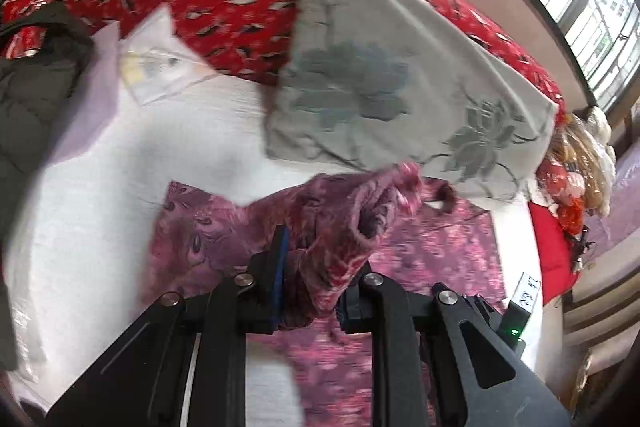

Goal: Fold small clothes

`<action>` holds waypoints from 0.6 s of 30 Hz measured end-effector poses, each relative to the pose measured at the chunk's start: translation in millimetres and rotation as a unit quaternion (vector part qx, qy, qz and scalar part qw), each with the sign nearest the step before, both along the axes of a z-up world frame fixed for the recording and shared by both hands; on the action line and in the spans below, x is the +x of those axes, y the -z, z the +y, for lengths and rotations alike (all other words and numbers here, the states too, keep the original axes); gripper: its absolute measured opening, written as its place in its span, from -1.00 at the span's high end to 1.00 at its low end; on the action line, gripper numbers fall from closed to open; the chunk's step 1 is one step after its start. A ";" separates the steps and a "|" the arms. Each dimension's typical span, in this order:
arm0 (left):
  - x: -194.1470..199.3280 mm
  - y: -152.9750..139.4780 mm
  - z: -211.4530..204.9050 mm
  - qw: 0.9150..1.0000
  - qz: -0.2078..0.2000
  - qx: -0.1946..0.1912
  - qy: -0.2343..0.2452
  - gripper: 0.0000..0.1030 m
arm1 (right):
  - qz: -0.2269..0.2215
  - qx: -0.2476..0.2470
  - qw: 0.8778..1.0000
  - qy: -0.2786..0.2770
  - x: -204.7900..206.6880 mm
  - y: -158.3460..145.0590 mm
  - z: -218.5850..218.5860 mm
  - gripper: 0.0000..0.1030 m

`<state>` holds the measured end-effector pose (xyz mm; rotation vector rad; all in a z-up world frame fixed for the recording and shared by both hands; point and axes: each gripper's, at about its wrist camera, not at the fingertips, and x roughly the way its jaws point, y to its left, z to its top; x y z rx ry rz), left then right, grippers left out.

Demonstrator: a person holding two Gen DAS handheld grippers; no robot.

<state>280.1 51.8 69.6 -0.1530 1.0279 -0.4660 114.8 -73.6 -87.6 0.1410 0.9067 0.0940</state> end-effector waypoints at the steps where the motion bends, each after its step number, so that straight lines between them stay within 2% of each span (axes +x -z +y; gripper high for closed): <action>1: -1.7 -0.5 -5.9 1.000 0.001 -0.004 0.002 0.67 | 0.000 -0.011 1.000 0.013 -3.5 -0.9 -9.8 -0.34; 9: -25.8 -1.2 -96.8 0.999 0.008 -0.014 0.051 0.67 | 0.004 -0.129 0.987 0.095 -41.7 3.6 -99.9 -0.34; 11: -31.7 1.9 -117.5 0.998 0.010 -0.012 0.061 0.67 | 0.011 -0.140 0.984 0.105 -49.8 9.2 -114.7 -0.36; 12: -35.3 4.7 -131.6 0.997 0.013 -0.014 0.068 0.67 | 0.019 -0.139 0.984 0.112 -55.2 15.9 -125.3 -0.41; 14: -39.6 9.5 -148.9 0.997 0.021 -0.017 0.072 0.67 | 0.010 -0.110 0.986 0.125 -67.7 22.5 -139.9 -0.75; 17: -47.2 23.0 -176.0 0.996 0.035 -0.017 0.075 0.67 | -0.003 -0.065 0.987 0.144 -82.7 29.8 -156.1 -0.82; 18: -49.1 31.1 -186.5 0.996 0.042 -0.014 0.074 0.66 | -0.011 -0.064 0.987 0.144 -85.4 29.8 -156.1 -0.82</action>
